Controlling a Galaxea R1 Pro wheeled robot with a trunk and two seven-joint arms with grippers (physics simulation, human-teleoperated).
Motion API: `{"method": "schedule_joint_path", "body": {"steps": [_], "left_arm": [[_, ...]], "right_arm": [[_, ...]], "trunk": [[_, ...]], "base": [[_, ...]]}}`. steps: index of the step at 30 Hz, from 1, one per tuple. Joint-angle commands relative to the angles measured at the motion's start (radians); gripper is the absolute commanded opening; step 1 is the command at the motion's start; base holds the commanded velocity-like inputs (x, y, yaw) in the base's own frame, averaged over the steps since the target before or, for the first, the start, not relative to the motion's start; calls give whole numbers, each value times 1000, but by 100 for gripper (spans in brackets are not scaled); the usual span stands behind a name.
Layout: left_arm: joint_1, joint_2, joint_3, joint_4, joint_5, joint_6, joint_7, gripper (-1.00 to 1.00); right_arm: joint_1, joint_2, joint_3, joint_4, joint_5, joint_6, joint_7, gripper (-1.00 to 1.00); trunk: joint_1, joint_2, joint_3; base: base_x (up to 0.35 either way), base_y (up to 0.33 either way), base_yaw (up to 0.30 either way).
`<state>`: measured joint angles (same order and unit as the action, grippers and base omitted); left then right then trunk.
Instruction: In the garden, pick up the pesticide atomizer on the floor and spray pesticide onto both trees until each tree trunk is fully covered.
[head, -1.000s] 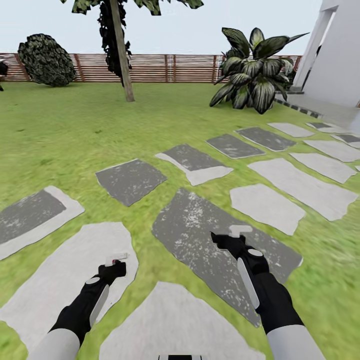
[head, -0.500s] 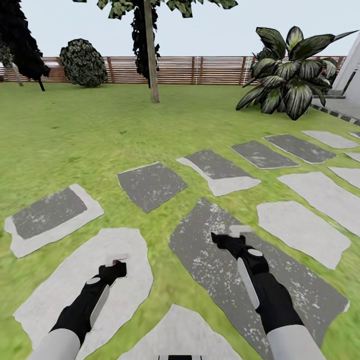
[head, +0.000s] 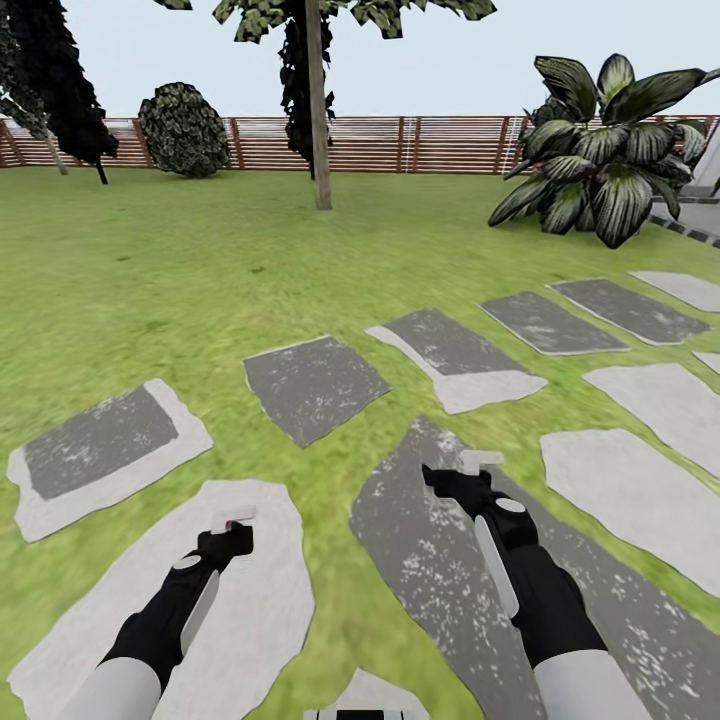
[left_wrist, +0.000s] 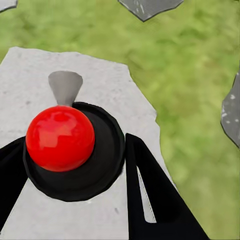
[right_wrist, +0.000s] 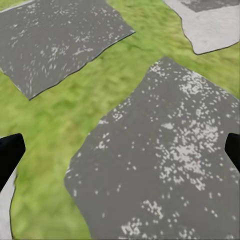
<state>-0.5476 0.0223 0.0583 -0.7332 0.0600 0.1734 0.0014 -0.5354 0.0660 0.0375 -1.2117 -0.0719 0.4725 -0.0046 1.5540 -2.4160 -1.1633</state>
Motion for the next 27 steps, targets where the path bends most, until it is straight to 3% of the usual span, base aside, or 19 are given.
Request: {"method": "schedule_joint_path", "body": {"steps": [1,27], "left_arm": [[0,0,0,0,0,0,0,-100],[0,1,0,0,0,-1,0,-100]], "right_arm": [[0,0,0,2,1,0,0,100],[0,0,1,15,1,-1,2,100]], "trunk": [[0,0,0],[0,0,0]], "base": [[337,0,0],[337,0,0]]}}
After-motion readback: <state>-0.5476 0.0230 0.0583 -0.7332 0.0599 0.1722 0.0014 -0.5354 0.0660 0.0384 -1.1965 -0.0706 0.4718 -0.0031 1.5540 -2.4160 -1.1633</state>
